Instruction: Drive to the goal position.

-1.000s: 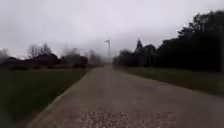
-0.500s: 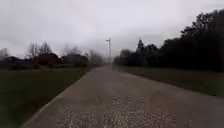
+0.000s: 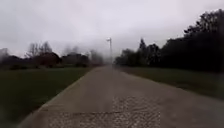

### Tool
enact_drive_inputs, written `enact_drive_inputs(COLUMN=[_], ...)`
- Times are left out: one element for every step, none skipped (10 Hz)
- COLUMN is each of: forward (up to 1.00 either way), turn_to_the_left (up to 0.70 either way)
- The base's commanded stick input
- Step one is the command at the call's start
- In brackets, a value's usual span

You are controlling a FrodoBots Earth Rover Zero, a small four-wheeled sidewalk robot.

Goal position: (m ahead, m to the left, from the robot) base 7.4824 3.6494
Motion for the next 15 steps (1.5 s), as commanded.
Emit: enact_drive_inputs(forward=[0.85,0.85,0.85,0.85,0.85,0.85,0.85,0.85,0.85,0.85,0.85,0.85,0.85,0.85,0.85], turn_to_the_left=[0.00,0.00,0.00,0.00,0.00,0.00,0.00,0.00,0.00,0.00,0.00,0.00,0.00,0.00,0.00])
